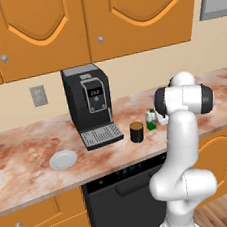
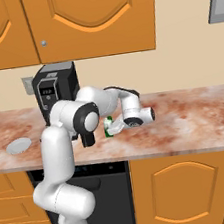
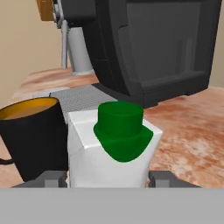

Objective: Take a sugar cube from the saucer and place it inside the coffee. Then, grab milk from the fridge and place it next to the coffee on the counter to sweeten the coffee.

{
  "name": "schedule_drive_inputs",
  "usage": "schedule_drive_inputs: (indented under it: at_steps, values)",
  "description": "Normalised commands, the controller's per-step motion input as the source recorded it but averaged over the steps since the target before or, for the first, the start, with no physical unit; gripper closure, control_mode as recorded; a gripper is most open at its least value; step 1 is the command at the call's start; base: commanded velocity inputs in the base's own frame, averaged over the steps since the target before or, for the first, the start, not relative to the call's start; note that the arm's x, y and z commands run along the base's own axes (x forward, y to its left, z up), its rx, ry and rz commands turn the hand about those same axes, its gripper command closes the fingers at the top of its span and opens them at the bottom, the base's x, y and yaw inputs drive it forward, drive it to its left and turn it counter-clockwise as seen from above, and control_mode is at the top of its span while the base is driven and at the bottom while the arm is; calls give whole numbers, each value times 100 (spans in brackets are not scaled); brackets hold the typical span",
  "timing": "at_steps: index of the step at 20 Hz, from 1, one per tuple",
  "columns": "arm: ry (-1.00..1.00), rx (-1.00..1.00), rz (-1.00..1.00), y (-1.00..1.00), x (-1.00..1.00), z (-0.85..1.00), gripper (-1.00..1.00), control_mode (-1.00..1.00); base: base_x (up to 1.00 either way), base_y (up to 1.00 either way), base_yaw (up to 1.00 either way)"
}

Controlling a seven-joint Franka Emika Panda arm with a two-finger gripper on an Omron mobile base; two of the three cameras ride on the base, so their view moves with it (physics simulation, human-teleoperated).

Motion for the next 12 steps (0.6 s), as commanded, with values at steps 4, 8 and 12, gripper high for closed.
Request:
schedule_drive_inputs:
  at_steps: [4, 8, 12]
  values:
    - [3, 0, 2, 0, -2, -5, -100, -100, 0, 0, 0]
    - [5, 0, 0, 2, -8, -4, -100, -100, 0, 0, 0]
    - [0, 0, 0, 0, -4, 6, -100, -100, 0, 0, 0]
